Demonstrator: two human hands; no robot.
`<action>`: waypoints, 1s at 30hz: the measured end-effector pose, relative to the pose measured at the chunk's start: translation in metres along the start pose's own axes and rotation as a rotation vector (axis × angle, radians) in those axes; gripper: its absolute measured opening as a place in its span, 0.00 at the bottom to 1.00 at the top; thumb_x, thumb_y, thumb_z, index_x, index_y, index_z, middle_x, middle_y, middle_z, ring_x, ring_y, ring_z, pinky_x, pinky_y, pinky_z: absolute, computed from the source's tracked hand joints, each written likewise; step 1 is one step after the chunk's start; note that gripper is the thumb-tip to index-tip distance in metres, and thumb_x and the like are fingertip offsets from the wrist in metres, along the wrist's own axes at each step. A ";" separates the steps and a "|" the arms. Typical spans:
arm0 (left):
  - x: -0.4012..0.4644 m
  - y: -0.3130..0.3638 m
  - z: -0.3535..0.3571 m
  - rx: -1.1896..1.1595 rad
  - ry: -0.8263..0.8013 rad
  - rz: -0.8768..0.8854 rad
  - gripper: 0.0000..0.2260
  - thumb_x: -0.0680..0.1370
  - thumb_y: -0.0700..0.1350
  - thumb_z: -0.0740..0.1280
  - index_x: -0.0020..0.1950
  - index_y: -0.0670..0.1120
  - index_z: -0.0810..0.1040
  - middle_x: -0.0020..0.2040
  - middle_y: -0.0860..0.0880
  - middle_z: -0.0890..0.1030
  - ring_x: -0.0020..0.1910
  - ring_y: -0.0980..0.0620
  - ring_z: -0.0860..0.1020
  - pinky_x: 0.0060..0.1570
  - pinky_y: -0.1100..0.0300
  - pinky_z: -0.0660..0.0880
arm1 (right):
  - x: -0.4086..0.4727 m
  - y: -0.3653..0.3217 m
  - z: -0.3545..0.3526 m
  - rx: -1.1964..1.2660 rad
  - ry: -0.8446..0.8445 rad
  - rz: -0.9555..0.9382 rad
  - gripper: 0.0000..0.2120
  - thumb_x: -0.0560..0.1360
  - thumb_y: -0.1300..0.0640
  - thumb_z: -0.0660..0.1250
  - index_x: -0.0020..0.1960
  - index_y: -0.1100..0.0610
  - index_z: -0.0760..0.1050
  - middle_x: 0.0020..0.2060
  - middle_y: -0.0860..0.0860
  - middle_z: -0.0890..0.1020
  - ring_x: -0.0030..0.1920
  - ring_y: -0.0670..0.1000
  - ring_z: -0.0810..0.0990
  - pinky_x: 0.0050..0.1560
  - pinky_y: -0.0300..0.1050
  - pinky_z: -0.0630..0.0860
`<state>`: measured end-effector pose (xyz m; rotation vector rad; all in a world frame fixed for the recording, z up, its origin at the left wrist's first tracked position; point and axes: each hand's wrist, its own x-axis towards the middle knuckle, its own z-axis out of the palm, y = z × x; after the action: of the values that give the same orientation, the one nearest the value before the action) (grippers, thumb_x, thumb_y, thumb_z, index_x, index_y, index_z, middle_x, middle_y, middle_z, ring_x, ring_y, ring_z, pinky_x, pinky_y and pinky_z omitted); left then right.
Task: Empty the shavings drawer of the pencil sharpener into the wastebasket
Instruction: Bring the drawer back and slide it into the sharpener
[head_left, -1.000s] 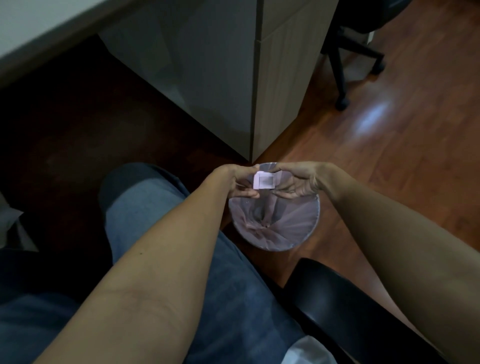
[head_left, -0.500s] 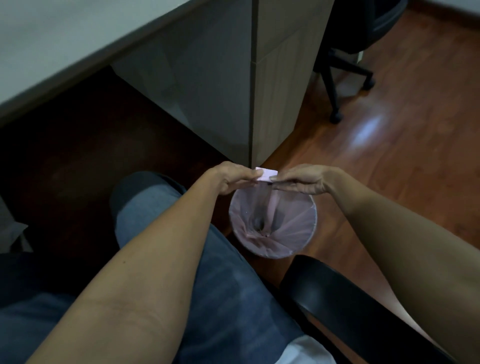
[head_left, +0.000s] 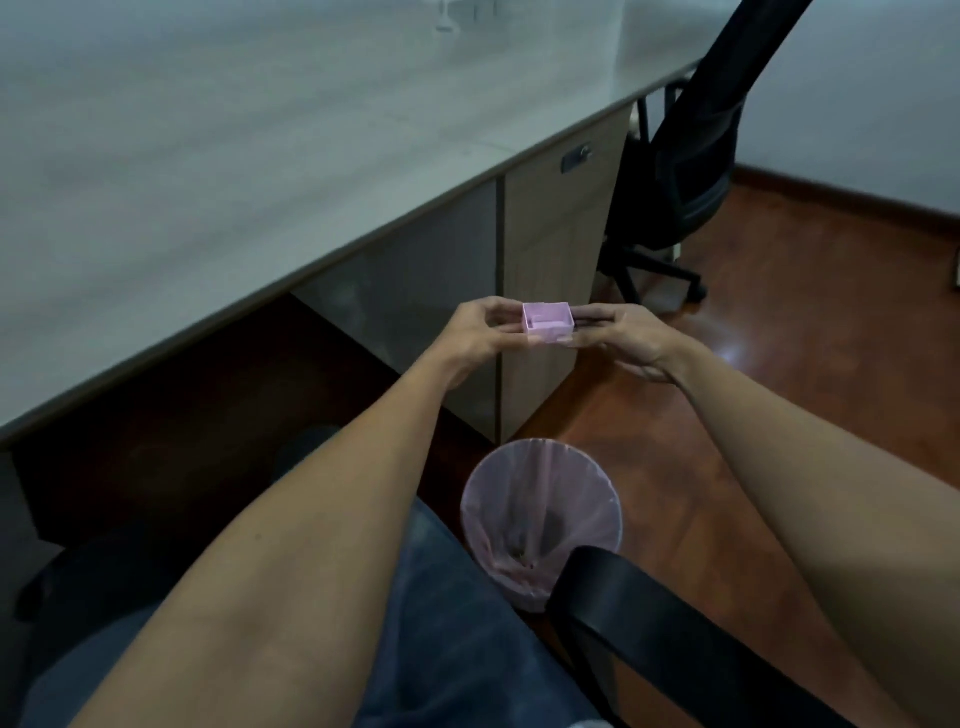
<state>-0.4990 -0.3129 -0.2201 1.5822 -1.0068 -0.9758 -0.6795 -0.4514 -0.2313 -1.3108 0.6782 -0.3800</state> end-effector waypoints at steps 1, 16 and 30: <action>-0.001 0.014 -0.001 0.014 0.003 0.035 0.25 0.69 0.39 0.80 0.65 0.39 0.79 0.56 0.49 0.85 0.51 0.61 0.84 0.49 0.67 0.80 | -0.002 -0.014 -0.001 -0.010 -0.002 -0.028 0.22 0.70 0.79 0.70 0.61 0.66 0.79 0.54 0.60 0.85 0.51 0.50 0.86 0.61 0.43 0.81; -0.038 0.185 -0.097 0.166 0.169 0.330 0.21 0.73 0.37 0.76 0.65 0.36 0.80 0.58 0.42 0.85 0.53 0.51 0.84 0.52 0.66 0.80 | 0.002 -0.200 0.067 -0.074 -0.169 -0.361 0.27 0.69 0.74 0.74 0.67 0.70 0.77 0.61 0.62 0.84 0.63 0.56 0.83 0.61 0.40 0.79; -0.146 0.231 -0.248 0.247 0.429 0.353 0.18 0.74 0.40 0.76 0.64 0.41 0.82 0.57 0.45 0.86 0.58 0.51 0.84 0.60 0.62 0.77 | 0.027 -0.280 0.249 -0.145 -0.501 -0.518 0.21 0.72 0.71 0.73 0.65 0.68 0.79 0.59 0.59 0.85 0.60 0.50 0.85 0.57 0.36 0.79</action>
<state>-0.3496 -0.1404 0.0705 1.6458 -1.0766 -0.2609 -0.4652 -0.3469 0.0582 -1.6379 -0.0648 -0.3993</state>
